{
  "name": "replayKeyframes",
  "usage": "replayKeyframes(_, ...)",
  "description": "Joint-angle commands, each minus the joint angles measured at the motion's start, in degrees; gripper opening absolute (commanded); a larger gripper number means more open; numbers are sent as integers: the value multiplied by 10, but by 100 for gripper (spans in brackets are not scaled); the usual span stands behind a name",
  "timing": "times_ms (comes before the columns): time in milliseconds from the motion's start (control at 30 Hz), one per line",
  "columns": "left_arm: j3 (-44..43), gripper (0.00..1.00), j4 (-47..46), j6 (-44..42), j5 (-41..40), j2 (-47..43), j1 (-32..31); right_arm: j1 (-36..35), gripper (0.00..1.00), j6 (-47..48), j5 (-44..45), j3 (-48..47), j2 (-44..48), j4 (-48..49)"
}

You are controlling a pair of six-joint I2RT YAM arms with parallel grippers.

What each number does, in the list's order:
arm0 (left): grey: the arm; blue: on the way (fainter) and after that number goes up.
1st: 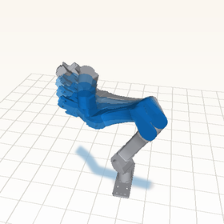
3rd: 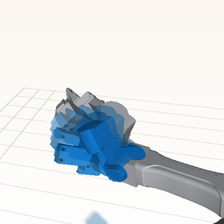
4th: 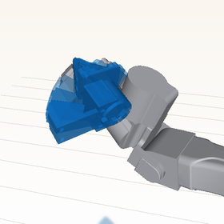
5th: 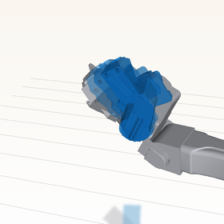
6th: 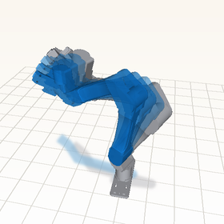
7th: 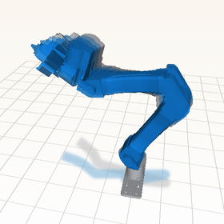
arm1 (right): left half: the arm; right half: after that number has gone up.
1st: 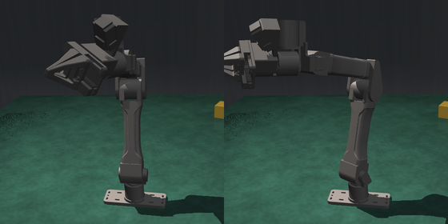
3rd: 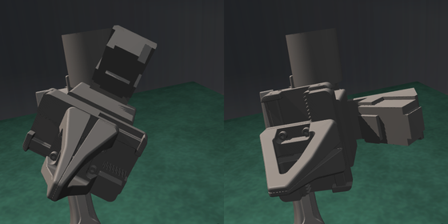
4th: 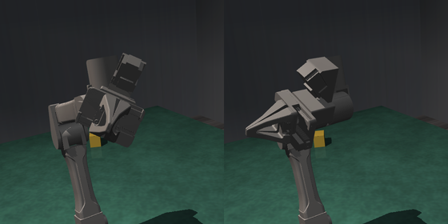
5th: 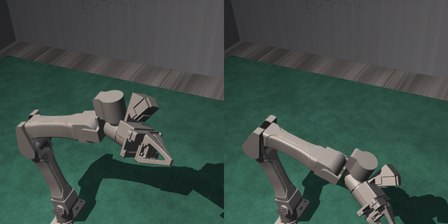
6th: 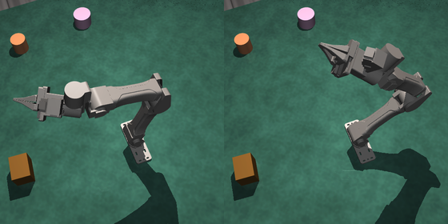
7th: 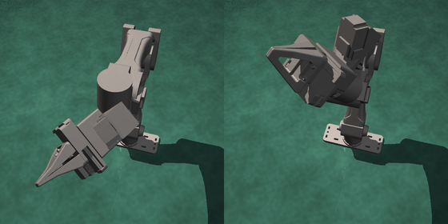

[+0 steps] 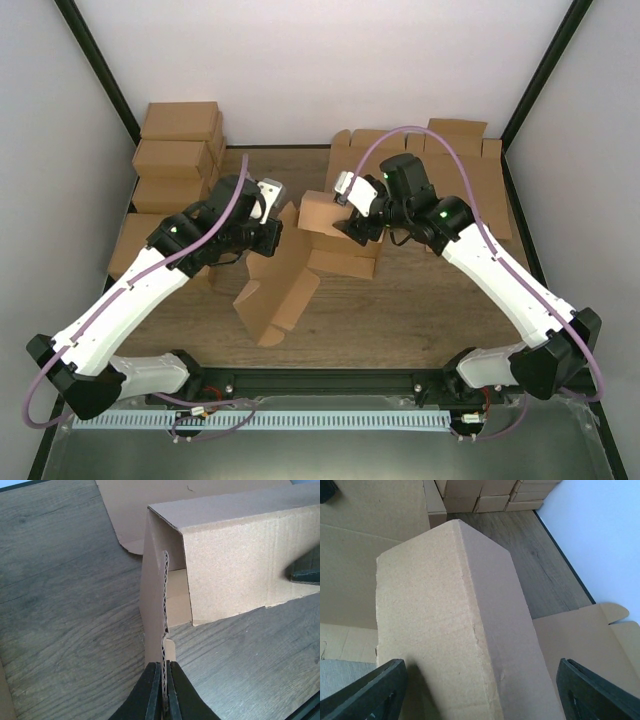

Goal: Fold the paper box

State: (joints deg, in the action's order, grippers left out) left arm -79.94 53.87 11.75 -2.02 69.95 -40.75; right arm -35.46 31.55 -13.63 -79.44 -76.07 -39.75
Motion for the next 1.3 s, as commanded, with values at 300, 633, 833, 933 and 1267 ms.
replayKeyframes(300,4,4,-35,-7,24,4,1,-47,81,53,107,-4,-13,-32)
replayKeyframes(633,4,4,-44,1,34,9,1,-81,76,73,270,58,-19,46)
replayKeyframes(833,3,4,-46,2,36,8,1,-100,73,119,304,120,3,119)
replayKeyframes(933,4,4,-50,2,40,7,1,-109,72,155,337,168,21,195)
replayKeyframes(1267,6,4,-85,14,97,13,1,-139,58,301,360,302,52,427)
